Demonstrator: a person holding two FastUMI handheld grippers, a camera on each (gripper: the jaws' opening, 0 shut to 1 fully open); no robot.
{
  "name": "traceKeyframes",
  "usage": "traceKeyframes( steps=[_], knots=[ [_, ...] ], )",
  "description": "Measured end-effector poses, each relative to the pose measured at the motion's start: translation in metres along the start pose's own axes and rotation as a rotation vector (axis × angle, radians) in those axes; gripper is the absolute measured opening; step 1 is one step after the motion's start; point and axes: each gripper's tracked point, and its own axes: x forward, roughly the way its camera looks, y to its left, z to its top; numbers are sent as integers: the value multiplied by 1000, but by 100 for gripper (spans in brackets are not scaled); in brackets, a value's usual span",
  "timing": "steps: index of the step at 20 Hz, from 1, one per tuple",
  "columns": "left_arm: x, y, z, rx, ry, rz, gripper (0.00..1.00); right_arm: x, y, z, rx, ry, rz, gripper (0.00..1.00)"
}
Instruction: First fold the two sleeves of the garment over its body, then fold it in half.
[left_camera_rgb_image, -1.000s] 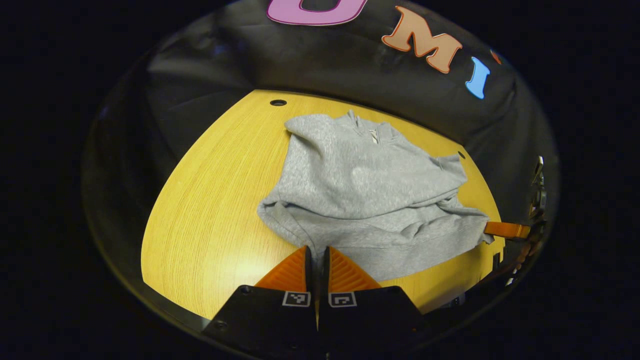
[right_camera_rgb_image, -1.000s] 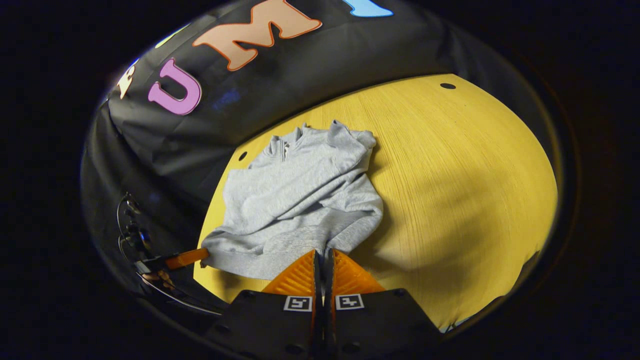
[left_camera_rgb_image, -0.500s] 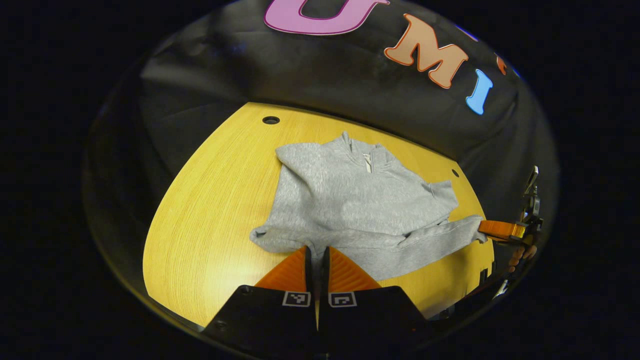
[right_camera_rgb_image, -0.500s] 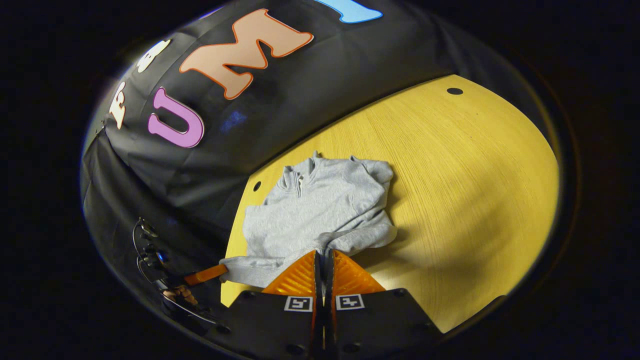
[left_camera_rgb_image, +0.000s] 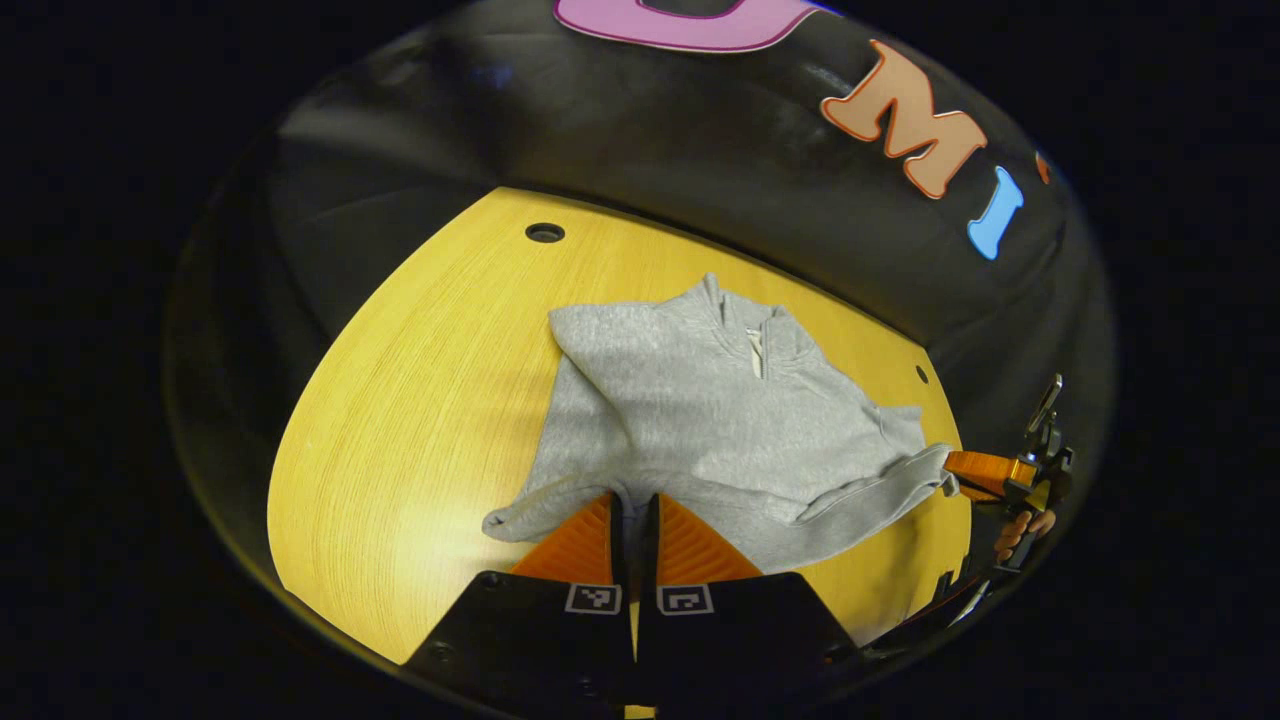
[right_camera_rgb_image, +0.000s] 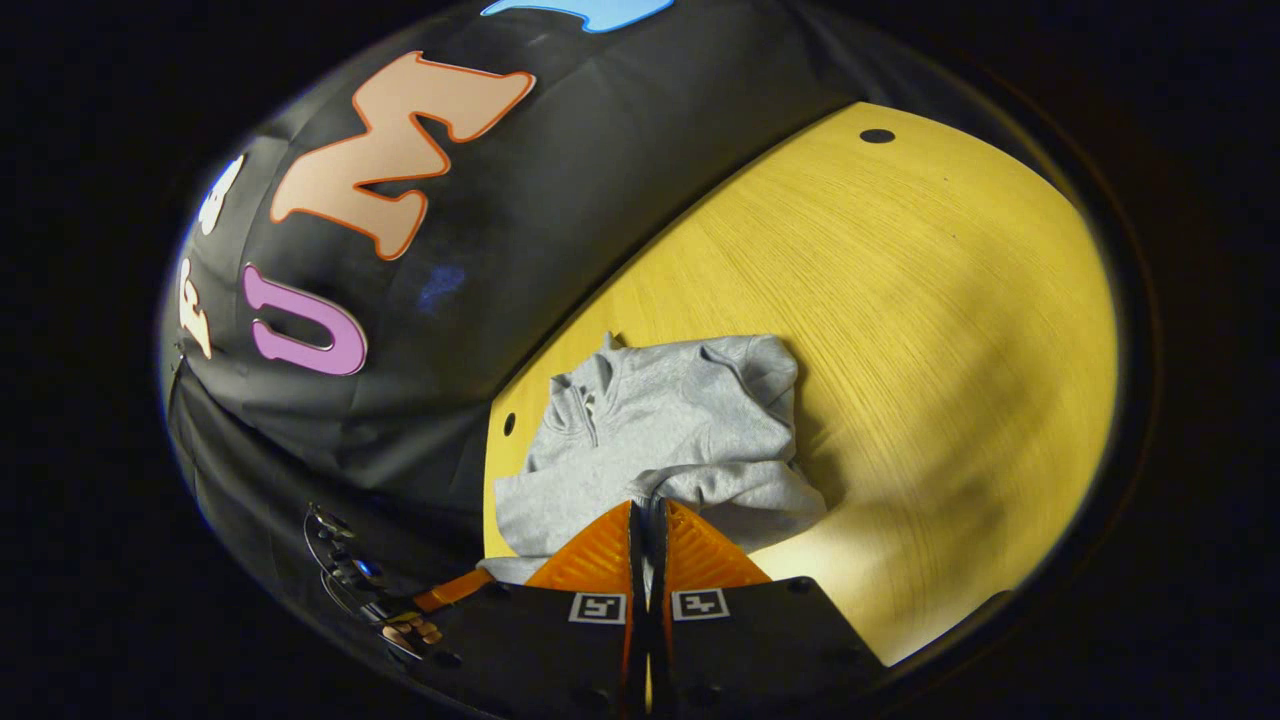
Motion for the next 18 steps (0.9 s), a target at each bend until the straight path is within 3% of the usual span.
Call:
traceKeyframes(
  steps=[3, 9, 11, 12, 13, 17, 18],
  knots=[
    [16, 6, -1, -64, 44, -1, 0, 16, -16, 1, 14, 7, -54, 3],
    [45, 14, 1, -90, 105, 21, 0, 38, -23, 5, -17, -2, -118, 6],
    [49, 13, 7, -138, 89, 16, 3, 40, -21, 8, -42, -24, -129, 4],
    [48, 13, 9, -155, 64, 7, 7, 37, -19, 10, -55, -41, -129, 18],
    [44, 15, 15, -163, 31, 14, 12, 37, -17, 12, -69, -64, -130, 12],
    [37, 25, 41, -136, -88, 50, 76, 28, -7, 45, -179, -218, -163, 95],
    [32, 29, 49, -107, -128, 75, 92, 17, -1, 54, -215, -258, -161, 96]
  ],
)
